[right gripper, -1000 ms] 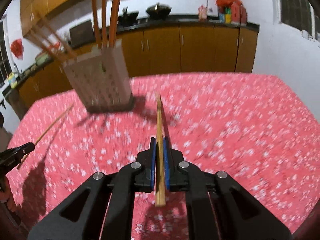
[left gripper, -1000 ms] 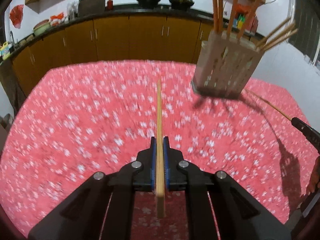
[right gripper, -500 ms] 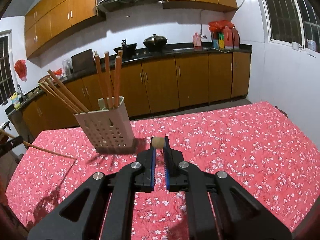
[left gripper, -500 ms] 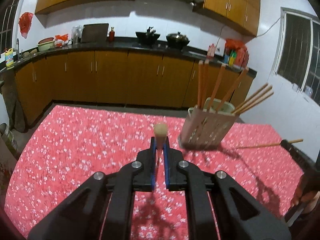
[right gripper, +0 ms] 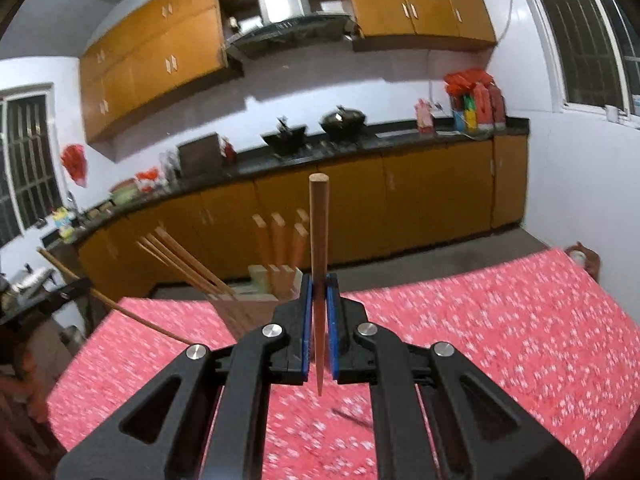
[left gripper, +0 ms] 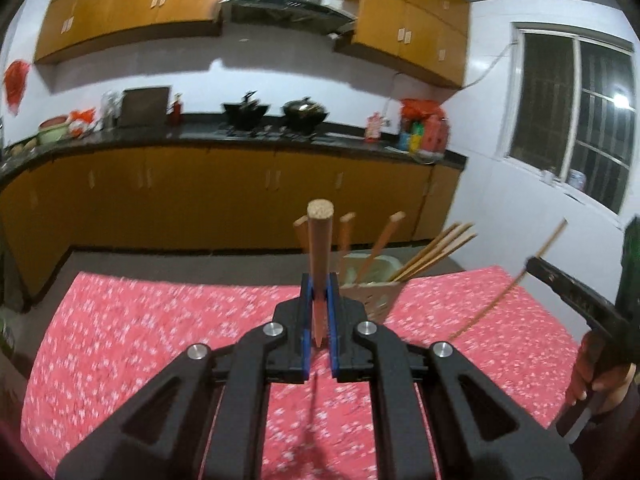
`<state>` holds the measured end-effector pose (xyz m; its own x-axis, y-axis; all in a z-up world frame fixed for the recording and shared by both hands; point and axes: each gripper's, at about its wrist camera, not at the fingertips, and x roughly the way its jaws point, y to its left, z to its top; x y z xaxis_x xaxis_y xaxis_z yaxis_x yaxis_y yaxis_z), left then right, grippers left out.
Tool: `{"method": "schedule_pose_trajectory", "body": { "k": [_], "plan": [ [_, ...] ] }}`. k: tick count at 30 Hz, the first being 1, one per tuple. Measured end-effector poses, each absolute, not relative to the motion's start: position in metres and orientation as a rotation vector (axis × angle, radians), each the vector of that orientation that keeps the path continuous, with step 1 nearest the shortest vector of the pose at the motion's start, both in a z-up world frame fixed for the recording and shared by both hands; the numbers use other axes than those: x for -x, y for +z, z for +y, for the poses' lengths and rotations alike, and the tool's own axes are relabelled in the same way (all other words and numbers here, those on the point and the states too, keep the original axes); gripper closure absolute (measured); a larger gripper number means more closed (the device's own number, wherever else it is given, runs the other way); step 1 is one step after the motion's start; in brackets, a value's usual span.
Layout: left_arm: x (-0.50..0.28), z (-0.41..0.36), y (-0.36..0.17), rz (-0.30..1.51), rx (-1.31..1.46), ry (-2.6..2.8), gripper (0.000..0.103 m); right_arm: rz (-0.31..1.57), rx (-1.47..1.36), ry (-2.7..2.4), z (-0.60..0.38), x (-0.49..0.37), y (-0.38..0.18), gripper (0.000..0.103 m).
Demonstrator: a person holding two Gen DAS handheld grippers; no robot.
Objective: Organize utensils
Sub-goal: 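Raise both chopsticks upright and lower them into the beige holder, then open the left tool and the right tool to drop the chopsticks in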
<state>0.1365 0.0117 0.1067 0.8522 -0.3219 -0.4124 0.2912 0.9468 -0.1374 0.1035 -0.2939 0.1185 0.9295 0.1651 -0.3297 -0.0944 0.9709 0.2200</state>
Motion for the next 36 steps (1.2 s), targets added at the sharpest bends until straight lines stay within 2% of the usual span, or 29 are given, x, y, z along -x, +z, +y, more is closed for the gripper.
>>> {"method": "schedule_pose_trajectory", "body": {
  "k": [10,19,36],
  "plan": [
    [-0.140,-0.034,0.148,0.355,0.046,-0.435,0.095,0.181,-0.183,0.188,-0.276,-0.105,0.170,0.095],
    [-0.164,-0.059,0.171,0.271,0.019,-0.375,0.095,0.090,-0.168,0.185,-0.263,-0.120,0.183,0.095],
    [-0.208,-0.061,0.149,0.365,-0.035,-0.315,0.095,0.165,-0.128,0.166,-0.246,-0.171,0.159,0.095]
  ]
}}
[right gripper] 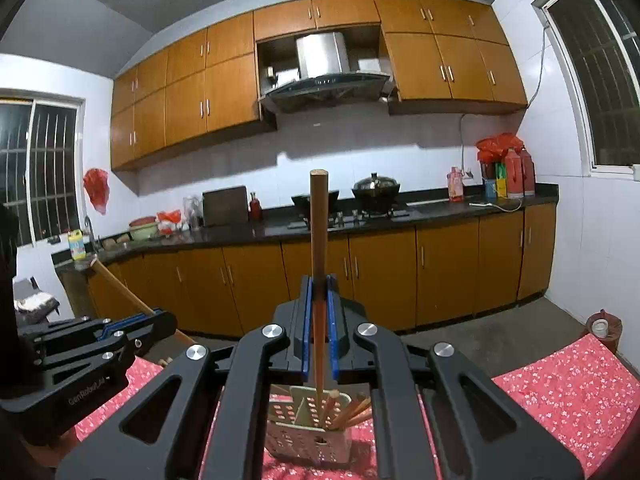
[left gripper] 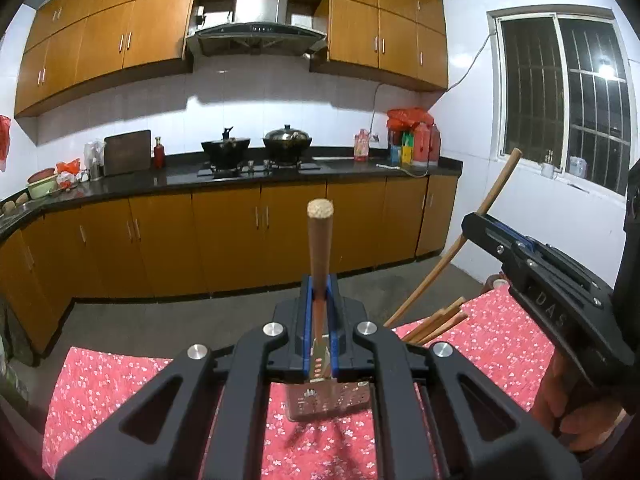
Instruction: Organize utensils
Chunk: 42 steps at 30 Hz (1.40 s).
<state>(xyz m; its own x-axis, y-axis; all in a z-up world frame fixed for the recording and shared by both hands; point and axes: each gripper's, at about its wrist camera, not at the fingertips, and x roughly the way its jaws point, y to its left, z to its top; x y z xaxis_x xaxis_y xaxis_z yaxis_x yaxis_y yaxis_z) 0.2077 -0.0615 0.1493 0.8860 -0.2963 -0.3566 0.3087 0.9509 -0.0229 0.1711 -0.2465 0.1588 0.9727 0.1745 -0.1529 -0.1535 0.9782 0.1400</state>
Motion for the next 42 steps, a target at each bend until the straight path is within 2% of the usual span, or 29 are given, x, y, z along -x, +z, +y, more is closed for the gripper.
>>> {"method": "schedule_pose_trajectory", "body": {
  "k": [14,18,21,25,32,35,38,40,42],
  "plan": [
    [-0.223,-0.053,0.127,0.432,-0.003,-0.324,0.095,0.225,-0.129,0.180,-0.245,-0.181,0.146,0.094],
    [-0.221,-0.047,0.131,0.421,0.025,-0.331,0.090,0.213,-0.134,0.180,-0.245,-0.176,0.148,0.077],
    [-0.216,-0.040,0.136,0.400,0.054,-0.336,0.085,0.194,-0.146,0.182,-0.249,-0.169,0.154,0.077],
    [-0.206,-0.029,0.144,0.375,0.084,-0.333,0.084,0.166,-0.157,0.182,-0.256,-0.154,0.162,0.076],
    [-0.171,-0.003,0.146,0.337,0.094,-0.283,0.072,0.165,-0.168,0.148,-0.267,-0.119,0.157,0.058],
    [-0.144,0.011,0.136,0.311,0.071,-0.233,0.064,0.177,-0.146,0.128,-0.265,-0.103,0.146,0.048],
    [-0.116,0.021,0.123,0.297,0.052,-0.193,0.051,0.186,-0.104,0.107,-0.257,-0.086,0.130,0.029],
    [-0.097,0.026,0.113,0.288,0.039,-0.168,0.031,0.195,-0.082,0.102,-0.251,-0.077,0.121,0.019],
    [-0.083,0.029,0.104,0.278,0.022,-0.139,0.020,0.203,-0.060,0.106,-0.242,-0.067,0.112,0.010]
  ]
}}
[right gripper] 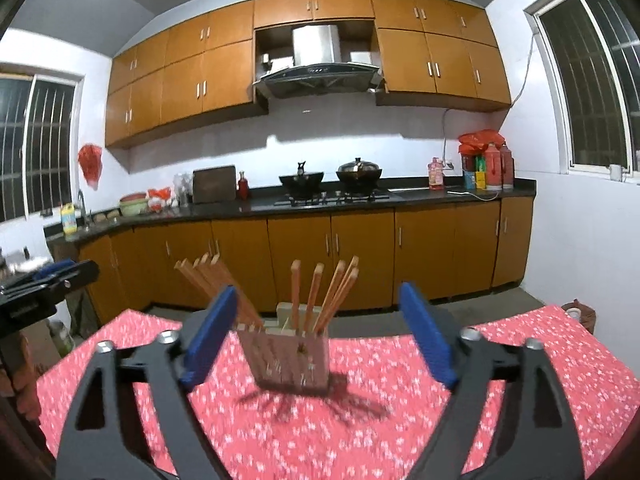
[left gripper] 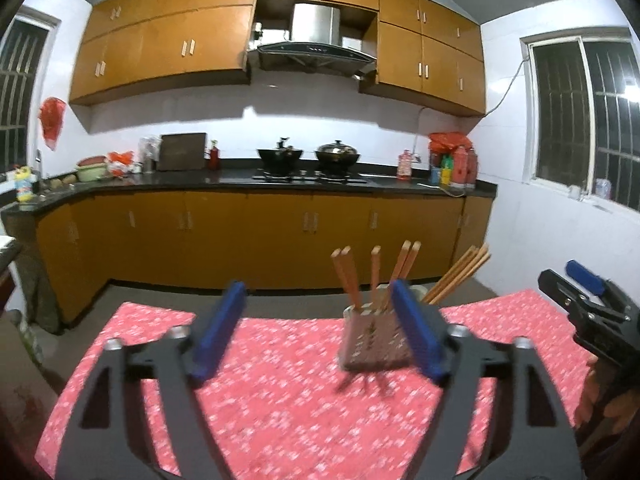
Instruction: Organize utensils
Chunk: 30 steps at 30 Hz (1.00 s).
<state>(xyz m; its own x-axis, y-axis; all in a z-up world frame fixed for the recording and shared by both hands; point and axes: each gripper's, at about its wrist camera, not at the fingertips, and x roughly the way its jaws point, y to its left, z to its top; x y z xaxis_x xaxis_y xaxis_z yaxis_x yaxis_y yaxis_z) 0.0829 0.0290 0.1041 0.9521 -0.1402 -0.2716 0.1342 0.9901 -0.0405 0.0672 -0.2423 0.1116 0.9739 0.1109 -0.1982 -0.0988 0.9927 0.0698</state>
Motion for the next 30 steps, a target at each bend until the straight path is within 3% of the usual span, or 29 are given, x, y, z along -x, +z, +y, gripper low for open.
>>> {"method": "schedule_pose_trajectory", "body": {
  "k": [4,18,30],
  "plan": [
    [-0.056,0.030,0.087,0.267,-0.009,-0.101,0.005,0.215,-0.015,0.096,-0.226,-0.049,0.097,0.002],
    [-0.024,0.016,0.026,0.346,-0.053,-0.059,0.004,0.315,-0.018,0.049,-0.220,-0.015,0.045,0.002],
    [-0.015,0.012,0.006,0.362,-0.048,-0.029,0.004,0.337,-0.037,0.014,-0.233,0.001,0.022,0.002]
  ]
}}
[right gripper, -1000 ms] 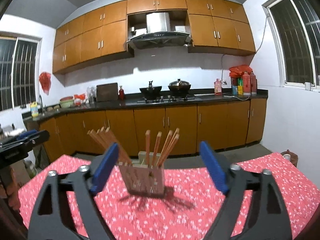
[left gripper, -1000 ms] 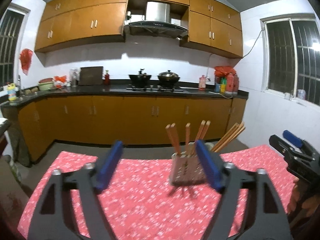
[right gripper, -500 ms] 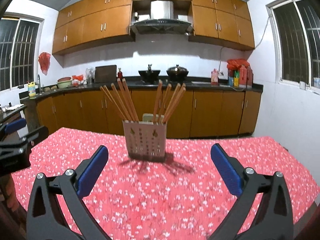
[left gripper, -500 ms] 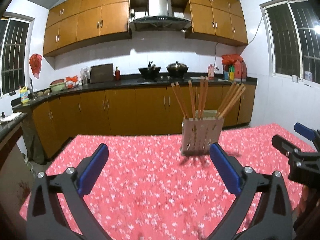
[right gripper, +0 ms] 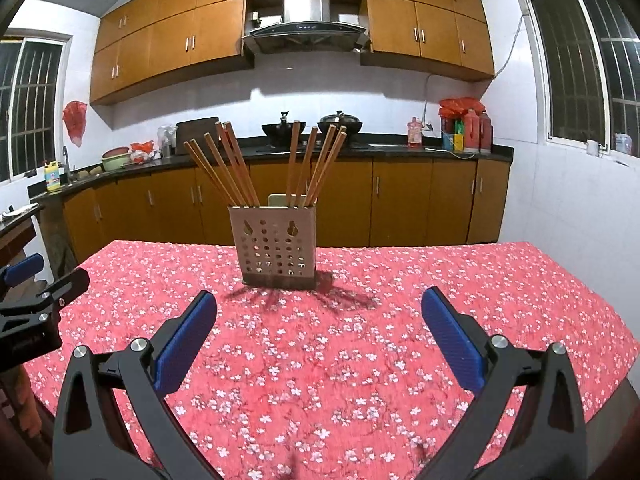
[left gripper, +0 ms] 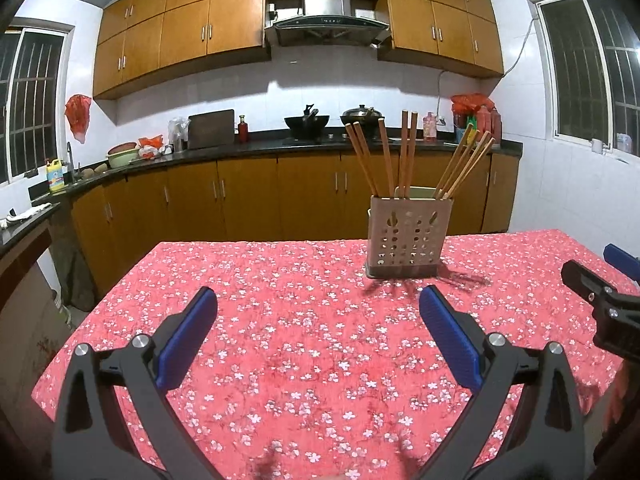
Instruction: Organize utensils
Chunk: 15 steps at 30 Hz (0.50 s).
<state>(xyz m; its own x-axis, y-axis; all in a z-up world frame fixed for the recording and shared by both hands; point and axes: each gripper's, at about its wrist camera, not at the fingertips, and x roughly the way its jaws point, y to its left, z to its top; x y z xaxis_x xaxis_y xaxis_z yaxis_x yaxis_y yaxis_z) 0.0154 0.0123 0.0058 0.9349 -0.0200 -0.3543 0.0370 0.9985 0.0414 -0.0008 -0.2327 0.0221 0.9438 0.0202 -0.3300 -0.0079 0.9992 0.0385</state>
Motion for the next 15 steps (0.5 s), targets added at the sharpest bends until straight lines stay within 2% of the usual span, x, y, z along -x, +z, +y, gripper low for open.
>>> {"method": "schedule_pose_trajectory", "body": {
  "k": [15],
  "plan": [
    [-0.0110,0.0061,-0.0047,0.372,-0.052,-0.022,0.004,0.354,-0.022,-0.024,-0.2332,0.0036,0.0155,0.002]
  ]
}}
